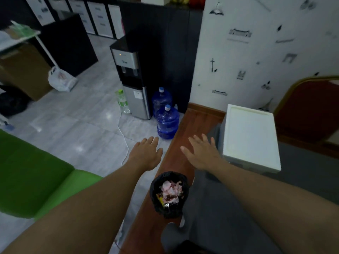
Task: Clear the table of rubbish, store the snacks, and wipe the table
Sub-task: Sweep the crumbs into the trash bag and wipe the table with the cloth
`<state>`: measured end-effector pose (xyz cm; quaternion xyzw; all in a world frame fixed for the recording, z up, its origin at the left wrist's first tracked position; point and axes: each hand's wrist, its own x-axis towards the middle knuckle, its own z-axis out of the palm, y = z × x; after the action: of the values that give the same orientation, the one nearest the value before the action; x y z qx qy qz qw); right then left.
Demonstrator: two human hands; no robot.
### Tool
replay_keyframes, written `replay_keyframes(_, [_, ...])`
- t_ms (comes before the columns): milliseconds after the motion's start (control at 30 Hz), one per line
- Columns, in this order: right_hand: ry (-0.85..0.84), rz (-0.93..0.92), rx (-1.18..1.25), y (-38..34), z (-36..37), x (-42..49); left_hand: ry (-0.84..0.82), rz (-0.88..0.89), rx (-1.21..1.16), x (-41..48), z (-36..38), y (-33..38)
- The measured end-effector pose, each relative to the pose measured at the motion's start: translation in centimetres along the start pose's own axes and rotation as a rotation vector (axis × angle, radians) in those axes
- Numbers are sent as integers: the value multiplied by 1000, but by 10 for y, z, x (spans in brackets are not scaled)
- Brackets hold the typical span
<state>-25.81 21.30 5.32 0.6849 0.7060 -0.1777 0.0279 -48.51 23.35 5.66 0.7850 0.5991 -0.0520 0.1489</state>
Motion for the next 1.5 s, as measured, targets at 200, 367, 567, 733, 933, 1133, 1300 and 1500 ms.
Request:
replay_keyframes(200, [87,116,-20,19,-14,-44,19,110,31,-9,-15,24])
replay_keyframes(367, [151,212,-6,42,-17,-89,32,222,37,-18,-19,57])
replay_keyframes(567, [241,322,38,73,-21,-155,48,410,34,-35,-17,114])
replay_keyframes(733, [229,440,93,100,-15,-208,48,583,38,-49,-10,162])
replay_keyframes(933, [253,611,129,138,0,-271,45,763,54,-70,5,227])
replay_keyframes(1133, [263,732,151,179,13,-318,-16,812,72,-81,31,290])
replay_keyframes(1300, [242,773,197,225,23,-349,-67,836,114,-90,49,346])
replay_keyframes(1500, [179,787,198,298,35,-368,-110,806,92,-85,86,406])
